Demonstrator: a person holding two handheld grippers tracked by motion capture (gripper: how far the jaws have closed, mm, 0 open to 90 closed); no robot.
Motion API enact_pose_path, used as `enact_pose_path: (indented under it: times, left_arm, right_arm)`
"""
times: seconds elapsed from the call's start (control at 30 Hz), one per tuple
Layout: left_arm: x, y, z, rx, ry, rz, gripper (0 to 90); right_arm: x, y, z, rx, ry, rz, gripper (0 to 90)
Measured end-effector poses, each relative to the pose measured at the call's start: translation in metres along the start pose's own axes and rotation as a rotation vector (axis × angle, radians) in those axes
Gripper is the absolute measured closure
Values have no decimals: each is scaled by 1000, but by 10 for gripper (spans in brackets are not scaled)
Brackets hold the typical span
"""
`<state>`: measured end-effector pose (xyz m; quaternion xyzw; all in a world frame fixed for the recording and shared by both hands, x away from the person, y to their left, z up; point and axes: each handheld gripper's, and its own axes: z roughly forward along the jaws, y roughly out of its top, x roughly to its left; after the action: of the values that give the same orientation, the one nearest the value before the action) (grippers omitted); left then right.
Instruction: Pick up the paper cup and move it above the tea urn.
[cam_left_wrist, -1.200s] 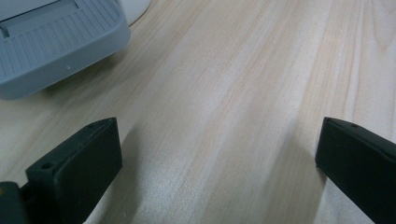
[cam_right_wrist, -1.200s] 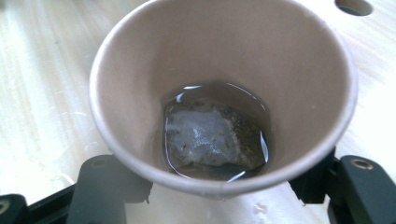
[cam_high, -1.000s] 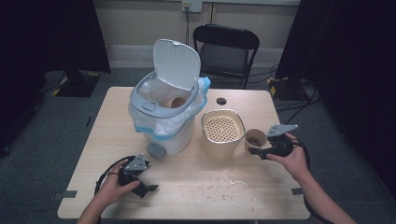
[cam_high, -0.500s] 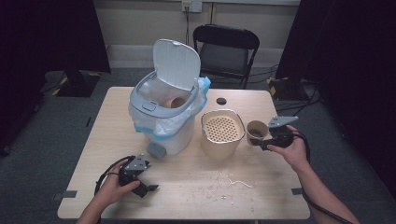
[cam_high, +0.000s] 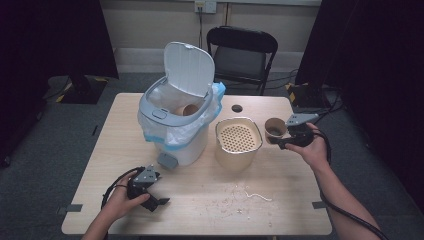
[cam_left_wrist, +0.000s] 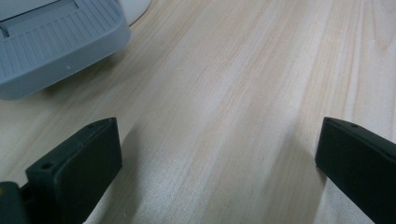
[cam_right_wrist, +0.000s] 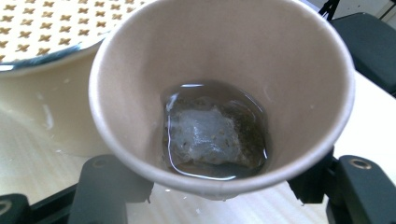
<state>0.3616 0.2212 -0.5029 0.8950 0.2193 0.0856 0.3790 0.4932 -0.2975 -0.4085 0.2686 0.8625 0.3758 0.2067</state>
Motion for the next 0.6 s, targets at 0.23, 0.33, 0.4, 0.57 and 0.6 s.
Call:
enact_pose_path:
  times: [0.23,0.33,0.4,0.57,0.6]
  left_arm:
    - [0,0,0,0,-1,0,0]
    - [0,0,0,0,-3,0,0]
    - [0,0,0,-1,-2,1,0]
    - [0,0,0,0,-3,0,0]
    - [0,0,0,0,-3,0,0]
  right_arm:
    - [-9,10,1,-21,-11,-26,371]
    - [-12,11,3,-28,-17,-29,372]
    - [-13,13,5,-34,-19,-37,371]
    - [-16,17,9,-48,-17,-36,371]
    - [-16,17,9,-48,-17,-36,371]
